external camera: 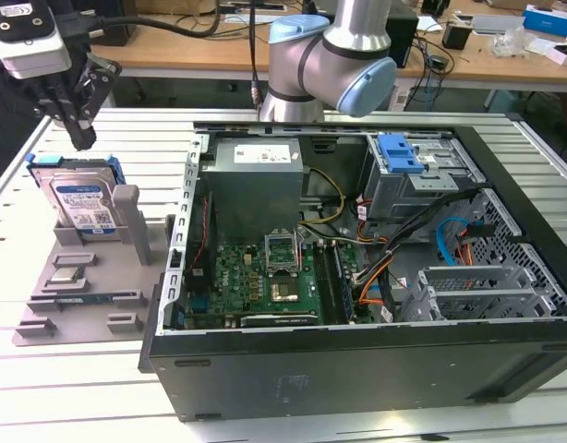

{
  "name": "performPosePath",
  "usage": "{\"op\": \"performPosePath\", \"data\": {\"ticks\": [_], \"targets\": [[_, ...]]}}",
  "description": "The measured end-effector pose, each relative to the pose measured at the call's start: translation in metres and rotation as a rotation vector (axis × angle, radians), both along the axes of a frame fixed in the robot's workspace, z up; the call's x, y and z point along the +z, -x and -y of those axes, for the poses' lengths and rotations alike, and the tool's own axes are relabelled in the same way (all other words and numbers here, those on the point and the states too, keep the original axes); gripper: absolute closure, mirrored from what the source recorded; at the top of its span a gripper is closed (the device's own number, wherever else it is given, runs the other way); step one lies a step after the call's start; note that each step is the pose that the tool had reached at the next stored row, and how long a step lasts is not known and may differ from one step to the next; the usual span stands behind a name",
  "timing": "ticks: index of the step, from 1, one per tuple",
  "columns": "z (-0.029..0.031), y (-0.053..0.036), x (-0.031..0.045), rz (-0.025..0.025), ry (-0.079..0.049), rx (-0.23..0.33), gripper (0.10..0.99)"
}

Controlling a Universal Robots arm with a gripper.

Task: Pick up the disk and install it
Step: 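Reach for the disk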

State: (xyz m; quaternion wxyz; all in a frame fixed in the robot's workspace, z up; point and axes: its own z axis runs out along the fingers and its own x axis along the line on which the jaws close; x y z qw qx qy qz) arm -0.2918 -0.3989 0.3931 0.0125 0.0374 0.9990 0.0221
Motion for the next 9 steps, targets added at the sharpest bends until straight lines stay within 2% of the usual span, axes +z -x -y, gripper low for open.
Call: {"op": "performPosePath", "data": {"ticks": [6,9], "targets": [[0.0,0.0146,-0.0001,0.0,0.0,0.0,0.984],[0.0,0.0168,-0.0001,0.0,0.0,0.0,0.984]]}}
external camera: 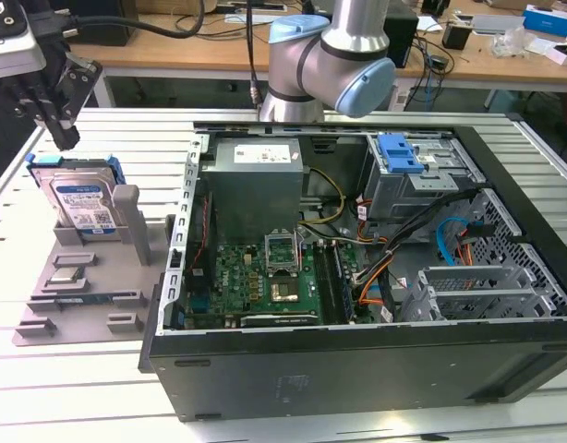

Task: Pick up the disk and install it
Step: 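Reach for the disk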

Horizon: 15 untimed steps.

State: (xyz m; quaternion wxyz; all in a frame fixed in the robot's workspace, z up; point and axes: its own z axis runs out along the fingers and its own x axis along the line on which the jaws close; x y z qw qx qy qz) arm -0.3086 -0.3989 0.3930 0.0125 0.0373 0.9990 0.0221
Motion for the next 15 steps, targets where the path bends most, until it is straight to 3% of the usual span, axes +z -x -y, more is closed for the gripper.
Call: {"op": "performPosePath", "data": {"ticks": [15], "targets": [[0.0,0.0151,0.0,-0.0001,0.0,0.0,0.984]]}}
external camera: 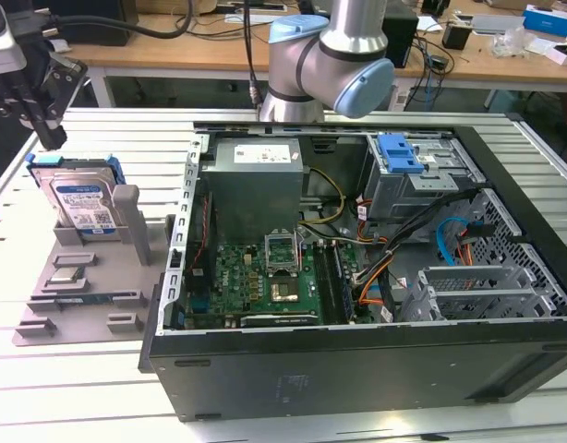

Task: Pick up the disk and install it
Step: 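Reach for the disk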

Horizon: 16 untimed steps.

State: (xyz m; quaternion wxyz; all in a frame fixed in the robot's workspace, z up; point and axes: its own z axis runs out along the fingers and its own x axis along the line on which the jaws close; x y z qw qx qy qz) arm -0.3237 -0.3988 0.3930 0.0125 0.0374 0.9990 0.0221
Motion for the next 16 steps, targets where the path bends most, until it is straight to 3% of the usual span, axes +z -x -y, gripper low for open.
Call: {"op": "performPosePath", "data": {"ticks": [16], "targets": [[0.0,0.0213,0.0,0.0,0.0,0.0,0.984]]}}
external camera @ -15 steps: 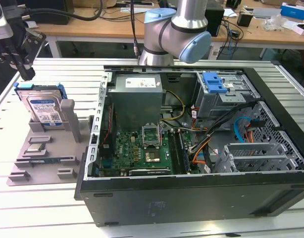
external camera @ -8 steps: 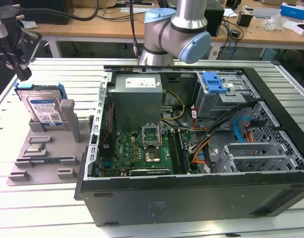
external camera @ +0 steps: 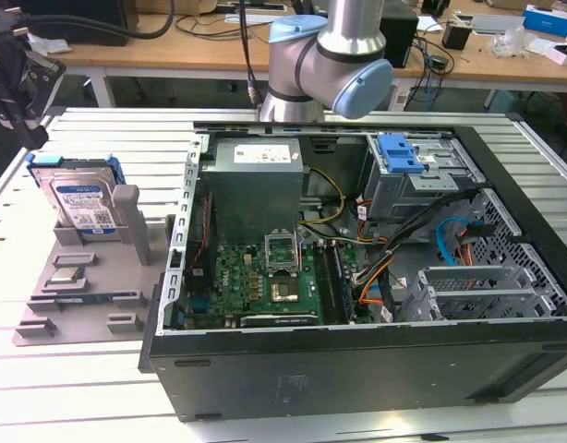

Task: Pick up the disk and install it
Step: 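Reach for the disk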

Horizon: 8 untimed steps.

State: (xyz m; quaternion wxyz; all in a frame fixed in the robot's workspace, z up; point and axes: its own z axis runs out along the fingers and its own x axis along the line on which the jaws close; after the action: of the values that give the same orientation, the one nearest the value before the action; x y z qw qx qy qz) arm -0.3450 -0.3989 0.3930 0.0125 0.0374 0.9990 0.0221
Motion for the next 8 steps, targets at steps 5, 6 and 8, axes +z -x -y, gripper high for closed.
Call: {"op": "performPosePath", "data": {"ticks": [5,6,8], "targets": [[0.0,0.0094,0.0,0.0,0.0,0.0,0.984],[0.0,0.0103,0.0,0.0,0.0,0.0,0.984],[0.0,0.014,0.0,0.0,0.0,0.0,0.984]]}}
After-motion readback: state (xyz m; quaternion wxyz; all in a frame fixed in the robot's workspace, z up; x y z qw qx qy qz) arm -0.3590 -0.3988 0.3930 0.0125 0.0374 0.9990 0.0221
